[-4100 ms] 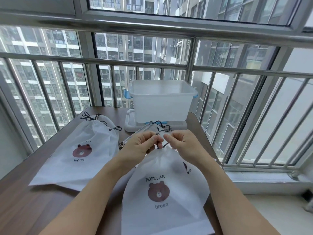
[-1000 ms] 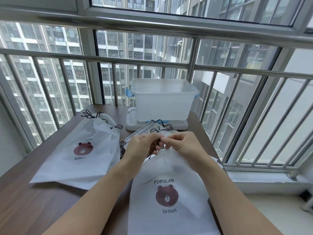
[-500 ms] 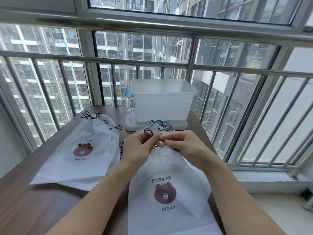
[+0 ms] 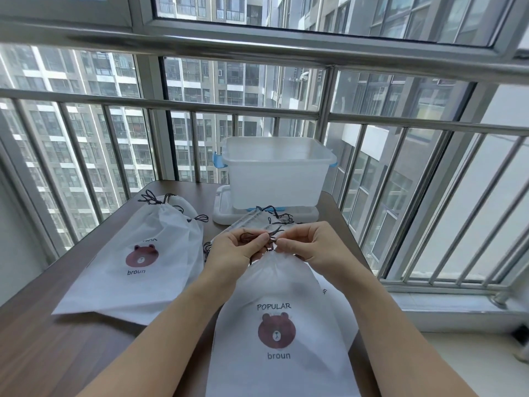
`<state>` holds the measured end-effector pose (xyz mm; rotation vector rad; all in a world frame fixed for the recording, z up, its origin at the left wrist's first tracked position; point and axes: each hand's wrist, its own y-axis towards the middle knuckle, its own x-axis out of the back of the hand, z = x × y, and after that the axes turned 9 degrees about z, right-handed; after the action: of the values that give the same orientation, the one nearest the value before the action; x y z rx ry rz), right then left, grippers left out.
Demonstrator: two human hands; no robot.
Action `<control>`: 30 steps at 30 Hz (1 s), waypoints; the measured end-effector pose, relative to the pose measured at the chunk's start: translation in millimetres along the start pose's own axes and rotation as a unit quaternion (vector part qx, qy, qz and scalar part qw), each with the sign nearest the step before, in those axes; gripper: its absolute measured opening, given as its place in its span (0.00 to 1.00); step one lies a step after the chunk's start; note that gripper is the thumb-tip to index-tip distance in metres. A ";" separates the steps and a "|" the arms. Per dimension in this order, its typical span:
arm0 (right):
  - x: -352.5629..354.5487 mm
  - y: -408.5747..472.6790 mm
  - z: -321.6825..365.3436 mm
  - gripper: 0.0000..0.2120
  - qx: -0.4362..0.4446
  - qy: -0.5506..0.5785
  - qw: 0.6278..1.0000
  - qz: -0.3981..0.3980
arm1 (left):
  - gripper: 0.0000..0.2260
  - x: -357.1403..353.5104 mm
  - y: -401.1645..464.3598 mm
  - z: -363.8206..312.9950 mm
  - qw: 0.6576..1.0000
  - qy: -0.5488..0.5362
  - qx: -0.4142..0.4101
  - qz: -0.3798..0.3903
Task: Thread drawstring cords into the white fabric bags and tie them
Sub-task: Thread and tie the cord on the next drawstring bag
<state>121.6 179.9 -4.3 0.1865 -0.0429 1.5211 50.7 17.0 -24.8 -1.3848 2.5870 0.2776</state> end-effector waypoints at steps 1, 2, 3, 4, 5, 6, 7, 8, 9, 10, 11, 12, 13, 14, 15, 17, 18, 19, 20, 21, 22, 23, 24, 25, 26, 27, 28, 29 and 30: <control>-0.2 0.8 -1.3 0.04 0.002 -0.009 1.000 0.006 | 0.02 -0.6 0.5 -0.1 1.000 -0.005 0.001 -0.003; -1.4 1.3 -2.4 0.04 0.006 -0.029 1.000 0.009 | 0.02 -1.2 0.4 -0.1 1.000 -0.007 0.001 -0.005; -3.6 1.9 -3.2 0.03 0.012 -0.057 0.998 0.008 | 0.02 -2.0 0.2 -0.2 1.000 -0.011 0.000 -0.005; -6.3 2.6 -3.8 0.03 0.018 -0.084 0.996 0.004 | 0.02 -2.4 0.0 -0.2 1.000 -0.017 -0.001 -0.004; -8.3 3.7 -5.0 0.03 0.025 -0.099 0.995 0.000 | 0.04 -2.5 -0.1 -0.2 1.000 -0.024 -0.003 -0.003; -9.8 5.3 -6.6 0.03 0.033 -0.101 0.994 -0.003 | 0.05 -2.0 0.3 -0.3 0.999 -0.032 -0.005 -0.004; -10.6 6.2 -8.2 0.03 0.041 -0.096 0.995 -0.004 | 0.06 -1.4 0.4 -0.3 0.999 -0.038 -0.006 -0.005; -11.5 6.6 -7.9 0.04 0.047 -0.088 0.995 -0.006 | 0.07 -1.3 0.8 -0.7 0.999 -0.040 -0.007 -0.005; -12.0 7.0 -8.3 0.05 0.052 -0.081 0.995 -0.009 | 0.06 -0.9 0.6 -1.0 0.999 -0.037 -0.009 -0.003; -12.3 7.1 -8.5 0.06 0.056 -0.070 0.996 -0.011 | 0.06 -1.0 0.5 -1.1 0.999 -0.031 -0.013 0.001; -12.7 7.0 -8.8 0.07 0.059 -0.056 0.997 -0.015 | 0.05 -1.2 -0.2 -1.6 1.000 -0.021 -0.018 0.005; -13.3 6.8 -9.3 0.08 0.062 -0.043 0.997 -0.020 | 0.04 -1.5 -1.2 -2.3 1.000 -0.005 -0.027 0.009; -13.8 6.9 -10.5 0.09 0.065 -0.038 0.997 -0.027 | 0.03 -1.4 -2.3 -2.7 0.999 0.022 -0.044 0.013; -14.2 7.3 -11.8 0.09 0.067 -0.040 0.996 -0.035 | 0.03 -1.1 -3.5 -3.0 0.996 0.061 -0.066 0.015; -15.0 8.2 -13.0 0.09 0.067 -0.043 0.996 -0.042 | 0.04 -0.9 -4.5 -3.3 0.990 0.107 -0.090 0.014; -15.5 11.2 -17.5 0.09 0.050 -0.037 0.997 -0.052 | 0.07 0.0 -5.3 -3.9 0.973 0.190 -0.130 0.015; -15.9 12.6 -20.0 0.09 0.031 -0.035 0.998 -0.047 | 0.08 0.6 -5.2 -4.0 0.964 0.222 -0.145 0.022; -15.9 13.4 -21.8 0.10 0.015 -0.039 0.999 -0.030 | 0.09 1.4 -5.0 -4.1 0.955 0.249 -0.157 0.033; -16.1 13.8 -22.4 0.09 0.008 -0.053 0.999 -0.002 | 0.10 2.2 -4.6 -4.0 0.948 0.270 -0.165 0.043; -16.0 13.9 -23.5 0.09 0.011 -0.068 0.997 0.031 | 0.11 3.4 -4.5 -3.6 0.941 0.288 -0.170 0.052; -16.0 13.7 -24.2 0.10 0.018 -0.078 0.995 0.061 | 0.12 4.5 -4.0 -3.2 0.936 0.299 -0.173 0.060; -16.6 12.6 -23.4 0.12 0.019 -0.080 0.994 0.078 | 0.13 5.3 -4.0 -3.0 0.934 0.305 -0.174 0.066; -17.0 11.1 -21.6 0.12 0.015 -0.075 0.994 0.084 | 0.13 5.7 -3.8 -3.0 0.934 0.306 -0.174 0.069; -16.5 10.3 -20.4 0.12 0.011 -0.068 0.994 0.087 | 0.12 5.9 -3.6 -3.6 0.935 0.301 -0.172 0.069; -14.8 9.0 -19.7 0.11 0.007 -0.061 0.994 0.091 | 0.12 5.6 -3.2 -3.7 0.938 0.294 -0.170 0.066; -13.0 7.7 -18.1 0.10 -0.002 -0.049 0.994 0.097 | 0.11 5.7 -2.5 -4.2 0.941 0.285 -0.168 0.064; -10.0 6.3 -17.3 0.10 -0.018 -0.021 0.994 0.106 | 0.09 5.4 -1.9 -4.2 0.945 0.275 -0.167 0.063; -6.3 4.3 -16.7 0.11 -0.041 0.028 0.992 0.117 | 0.08 4.7 -1.7 -4.5 0.948 0.263 -0.167 0.063; -2.5 2.4 -16.0 0.12 -0.068 0.088 0.986 0.126 | 0.07 3.8 -1.5 -4.4 0.952 0.250 -0.167 0.061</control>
<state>117.7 179.9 -20.1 -0.0660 -0.0305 1.7758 49.5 12.0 -21.7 -1.5714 3.1661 0.4526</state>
